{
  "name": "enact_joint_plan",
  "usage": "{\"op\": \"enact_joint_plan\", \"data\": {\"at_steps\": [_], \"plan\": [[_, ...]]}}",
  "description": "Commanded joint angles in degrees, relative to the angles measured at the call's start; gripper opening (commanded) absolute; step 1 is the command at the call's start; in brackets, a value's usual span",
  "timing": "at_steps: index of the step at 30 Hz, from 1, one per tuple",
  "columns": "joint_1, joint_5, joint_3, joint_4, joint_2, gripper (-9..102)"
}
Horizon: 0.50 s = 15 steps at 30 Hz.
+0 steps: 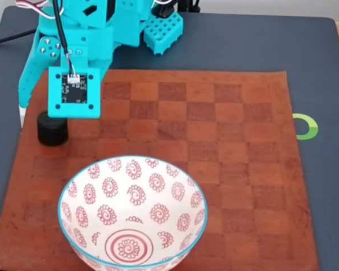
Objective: Grasp a black cylinder and put it in a bowl.
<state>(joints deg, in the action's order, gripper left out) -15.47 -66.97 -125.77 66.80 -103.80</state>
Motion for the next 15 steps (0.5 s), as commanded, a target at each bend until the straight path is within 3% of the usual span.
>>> {"op": "enact_joint_plan", "data": {"at_steps": [1, 15], "plan": [[-0.4, -0.4, 1.9, -0.9, 1.2, 32], [-0.6, -0.7, 1.6, -5.4, 5.9, 32]]}}
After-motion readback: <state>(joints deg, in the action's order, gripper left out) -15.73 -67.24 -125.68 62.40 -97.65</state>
